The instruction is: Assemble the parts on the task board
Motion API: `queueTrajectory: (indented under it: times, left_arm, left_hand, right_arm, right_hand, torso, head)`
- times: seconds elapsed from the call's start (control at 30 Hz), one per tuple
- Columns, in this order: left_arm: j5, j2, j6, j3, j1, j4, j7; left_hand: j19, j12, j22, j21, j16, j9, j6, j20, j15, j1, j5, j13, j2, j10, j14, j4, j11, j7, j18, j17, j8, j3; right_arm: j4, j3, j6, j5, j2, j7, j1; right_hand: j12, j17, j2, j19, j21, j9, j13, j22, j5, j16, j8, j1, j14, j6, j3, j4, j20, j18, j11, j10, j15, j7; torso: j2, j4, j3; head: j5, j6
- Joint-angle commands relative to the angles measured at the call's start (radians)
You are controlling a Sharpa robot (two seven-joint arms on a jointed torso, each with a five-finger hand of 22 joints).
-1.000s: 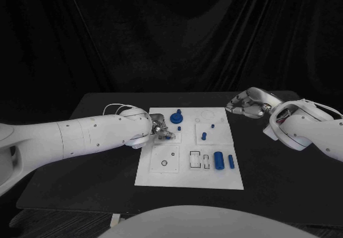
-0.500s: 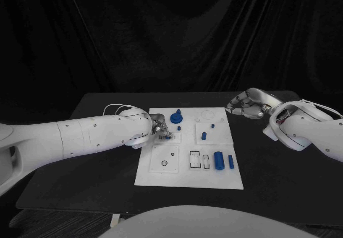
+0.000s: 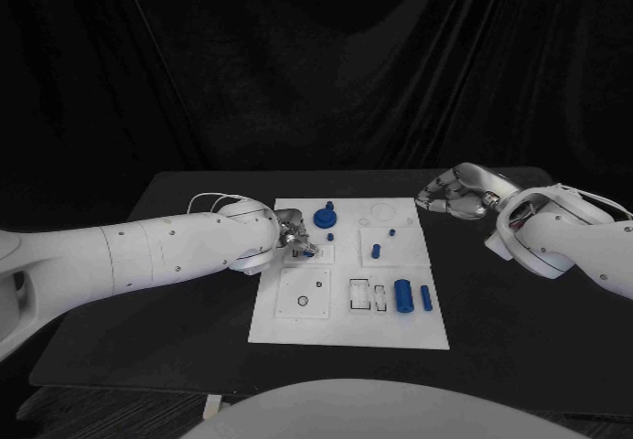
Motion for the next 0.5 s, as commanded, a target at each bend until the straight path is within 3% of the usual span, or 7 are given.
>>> queueTrajectory:
  times: [0.03, 0.23, 0.5]
  left_arm:
    - [0.000, -0.005, -0.027, -0.001, -0.003, 0.006, 0.012]
    - [0.000, -0.014, 0.010, -0.001, 0.009, 0.011, 0.009]
    - [0.000, -0.010, 0.151, -0.001, 0.053, 0.007, 0.007]
  left_hand:
    - [0.054, -0.001, 0.237, -0.001, 0.003, 0.001, 0.004, 0.000, -0.005, 0.003, 0.005, 0.263, -0.003, 0.103, 0.106, 0.001, -0.004, -0.002, 0.014, 0.263, 0.005, 0.006]
    - [0.052, -0.001, 0.236, -0.004, 0.003, 0.000, 0.006, -0.001, -0.005, -0.002, -0.006, 0.263, -0.008, 0.103, 0.106, 0.002, -0.004, -0.002, 0.014, 0.263, 0.006, 0.011]
    - [0.058, -0.001, 0.239, 0.005, 0.003, -0.012, 0.001, 0.000, -0.004, -0.010, -0.056, 0.263, -0.015, 0.103, 0.106, 0.006, -0.002, 0.001, 0.012, 0.263, -0.005, 0.026]
  right_arm:
    - [-0.001, 0.001, 0.006, -0.005, -0.001, -0.018, -0.002]
    - [-0.002, 0.001, 0.008, -0.005, 0.001, -0.019, -0.002]
    - [-0.004, 0.001, 0.012, -0.005, 0.003, -0.020, -0.003]
  right_hand:
    - [-0.006, 0.210, 0.004, -0.009, -0.005, -0.001, 0.261, 0.136, 0.006, -0.005, -0.002, 0.010, 0.093, -0.001, 0.007, 0.002, 0.000, 0.009, 0.007, 0.101, 0.005, 0.004]
    - [-0.006, 0.209, 0.004, -0.010, -0.007, -0.002, 0.261, 0.135, 0.006, -0.005, -0.003, 0.011, 0.093, -0.001, 0.007, 0.001, 0.000, 0.009, 0.007, 0.101, 0.005, 0.004]
    - [-0.006, 0.207, 0.004, -0.011, -0.012, -0.002, 0.261, 0.134, 0.007, -0.007, -0.003, 0.013, 0.092, -0.002, 0.009, 0.001, 0.000, 0.010, 0.007, 0.101, 0.005, 0.004]
  torso:
    - [0.000, 0.0000, -0.0002]
    - [0.000, -0.0006, -0.0003]
    - [-0.001, -0.0002, -0.0002]
  head:
    - [-0.001, 0.000]
    - [-0.002, 0.000]
    - [-0.008, 0.000]
